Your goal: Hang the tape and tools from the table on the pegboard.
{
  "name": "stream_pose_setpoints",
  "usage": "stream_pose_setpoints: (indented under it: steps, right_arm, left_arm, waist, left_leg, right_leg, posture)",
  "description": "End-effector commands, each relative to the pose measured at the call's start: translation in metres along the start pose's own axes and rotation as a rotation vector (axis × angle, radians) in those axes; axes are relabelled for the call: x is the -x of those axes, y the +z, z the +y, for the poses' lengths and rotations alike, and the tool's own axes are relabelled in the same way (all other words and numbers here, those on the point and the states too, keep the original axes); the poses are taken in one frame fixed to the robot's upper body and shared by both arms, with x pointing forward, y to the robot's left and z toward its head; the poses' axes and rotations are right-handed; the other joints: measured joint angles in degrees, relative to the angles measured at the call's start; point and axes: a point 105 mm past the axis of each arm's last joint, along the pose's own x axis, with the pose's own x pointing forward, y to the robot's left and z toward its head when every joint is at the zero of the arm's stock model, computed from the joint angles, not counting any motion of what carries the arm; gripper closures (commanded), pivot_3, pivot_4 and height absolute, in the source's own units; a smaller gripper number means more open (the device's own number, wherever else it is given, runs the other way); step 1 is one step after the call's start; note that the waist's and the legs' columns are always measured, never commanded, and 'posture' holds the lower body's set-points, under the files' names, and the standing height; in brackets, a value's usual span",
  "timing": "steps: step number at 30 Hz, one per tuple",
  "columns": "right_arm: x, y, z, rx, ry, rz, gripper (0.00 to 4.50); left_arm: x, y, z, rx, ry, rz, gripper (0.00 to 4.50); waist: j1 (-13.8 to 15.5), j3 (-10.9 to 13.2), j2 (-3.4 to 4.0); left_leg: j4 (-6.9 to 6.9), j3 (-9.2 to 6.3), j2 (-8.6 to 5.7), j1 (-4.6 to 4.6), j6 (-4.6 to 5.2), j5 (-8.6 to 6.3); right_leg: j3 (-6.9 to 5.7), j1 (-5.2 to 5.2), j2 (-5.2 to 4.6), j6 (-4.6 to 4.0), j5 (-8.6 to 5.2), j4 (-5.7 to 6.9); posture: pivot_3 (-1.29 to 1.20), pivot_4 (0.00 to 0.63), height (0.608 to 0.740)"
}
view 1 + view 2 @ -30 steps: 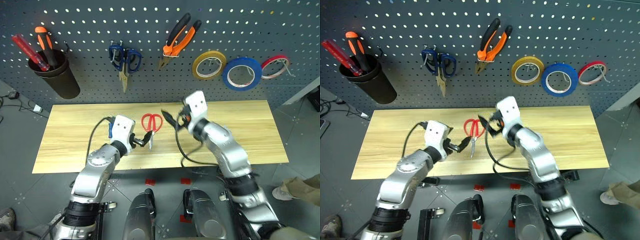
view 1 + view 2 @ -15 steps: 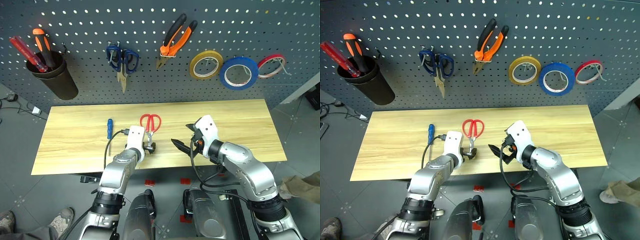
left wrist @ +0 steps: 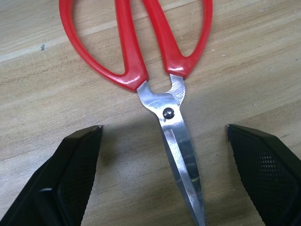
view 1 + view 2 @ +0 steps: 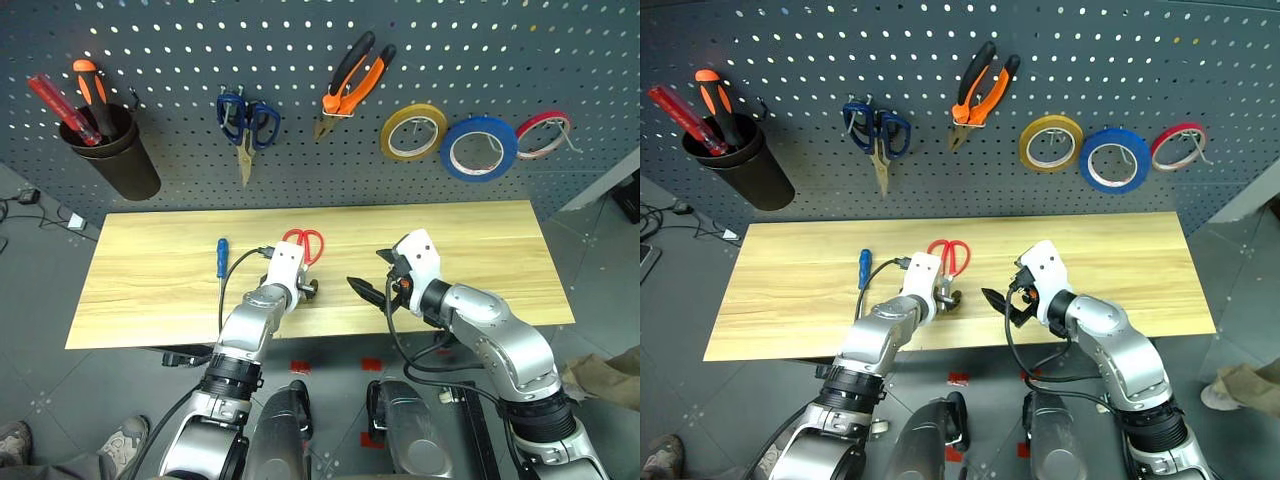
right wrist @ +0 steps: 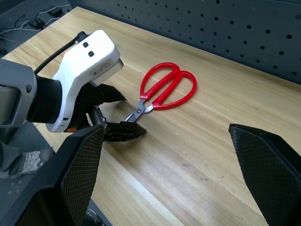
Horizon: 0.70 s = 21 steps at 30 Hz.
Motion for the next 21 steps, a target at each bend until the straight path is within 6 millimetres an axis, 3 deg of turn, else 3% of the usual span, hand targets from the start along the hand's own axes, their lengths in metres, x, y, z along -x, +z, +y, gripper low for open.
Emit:
stream_pose_setpoints:
  steps: [1,7,13,16,21]
  right_arm:
    - [0.005,0.014,0.003,-0.006,0.012,-0.055,0.00]
    - [0.006,0.010,0.000,-0.055,0.012,-0.045,0.00]
    - [0.006,0.009,-0.001,-0.066,0.017,-0.039,0.00]
    - [0.006,0.010,-0.001,-0.068,0.021,-0.037,0.00]
    - [0.006,0.013,0.000,-0.069,0.027,-0.044,0.00]
  left_arm:
    - [-0.007,-0.045,-0.006,0.003,-0.007,0.178,0.05]
    - [-0.013,-0.062,-0.004,0.071,0.045,0.250,0.05]
    - [-0.017,-0.069,-0.007,0.113,0.061,0.284,0.05]
    - [-0.017,-0.070,-0.007,0.127,0.060,0.286,0.62]
    - [-0.017,-0.069,-0.005,0.134,0.050,0.282,2.12]
  waist:
    - [0.0,-0.3,-0.01]
    - [0.2,-0.4,-0.01]
    - [0.1,-1.4,0.15]
    - [0.1,-1.6,0.14]
    - [0.0,-1.6,0.16]
  left_leg:
    - [0.00,0.00,0.00,0.03,0.00,0.00]
    - [-0.06,-0.08,-0.02,0.77,0.18,-0.13]
    - [-0.09,-0.09,0.00,0.79,0.26,-0.17]
    - [-0.10,-0.08,0.00,0.80,0.26,-0.18]
    - [-0.12,-0.07,-0.01,0.80,0.26,-0.18]
  right_leg:
    - [0.00,0.04,0.00,0.00,0.00,0.00]
    - [-0.07,0.87,-0.04,0.05,-0.03,-0.16]
    - [-0.05,0.88,-0.02,0.17,0.01,-0.20]
    - [-0.03,0.88,-0.02,0.19,-0.01,-0.20]
    - [-0.03,0.88,-0.02,0.21,-0.02,-0.25]
  posture:
    - [-0.21,0.322,0.740]
    - [-0.22,0.317,0.740]
    - [-0.23,0.315,0.740]
    - [-0.23,0.313,0.740]
    - [-0.24,0.311,0.740]
